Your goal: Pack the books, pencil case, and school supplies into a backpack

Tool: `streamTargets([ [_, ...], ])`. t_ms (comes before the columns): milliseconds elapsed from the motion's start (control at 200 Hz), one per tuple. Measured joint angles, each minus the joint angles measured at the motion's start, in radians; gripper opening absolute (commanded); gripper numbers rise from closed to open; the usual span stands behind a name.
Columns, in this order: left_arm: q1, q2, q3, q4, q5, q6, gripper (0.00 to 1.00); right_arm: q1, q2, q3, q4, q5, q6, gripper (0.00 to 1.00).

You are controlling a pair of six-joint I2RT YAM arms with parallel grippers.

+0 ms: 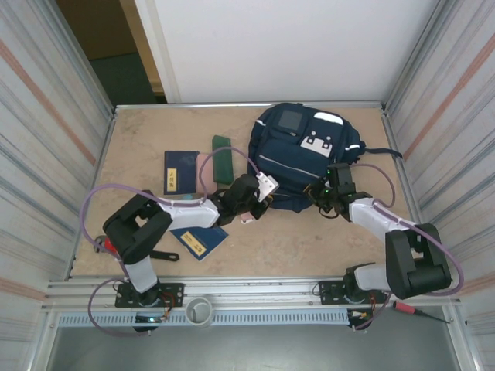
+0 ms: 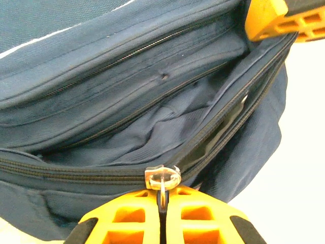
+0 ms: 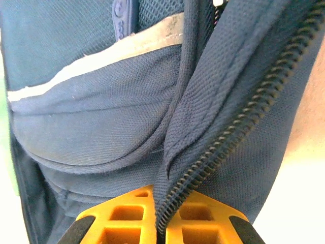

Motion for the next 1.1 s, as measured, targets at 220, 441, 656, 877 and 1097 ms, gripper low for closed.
streamTargets([
  [220, 0.067, -0.013, -0.014, 0.023, 0.056, 0.012, 0.00, -0.157, 0.000, 0.069, -0.110, -0.167, -0.156, 0.06],
  [441, 0.045, -0.013, 0.005, 0.013, 0.068, 0.011, 0.00, -0.222, 0.094, 0.179, -0.206, -0.246, -0.274, 0.17],
  [656, -0.051, -0.003, 0.056, -0.061, 0.047, -0.026, 0.00, -0.300, 0.035, 0.178, -0.244, -0.165, -0.319, 0.56],
  [877, -0.151, 0.045, 0.150, -0.093, 0.045, -0.055, 0.00, -0.288, -0.251, 0.006, -0.277, -0.127, -0.272, 0.75],
  [1097, -0.179, 0.081, 0.186, -0.107, 0.045, -0.053, 0.00, -0.172, -0.365, -0.085, -0.293, -0.084, -0.161, 0.68],
])
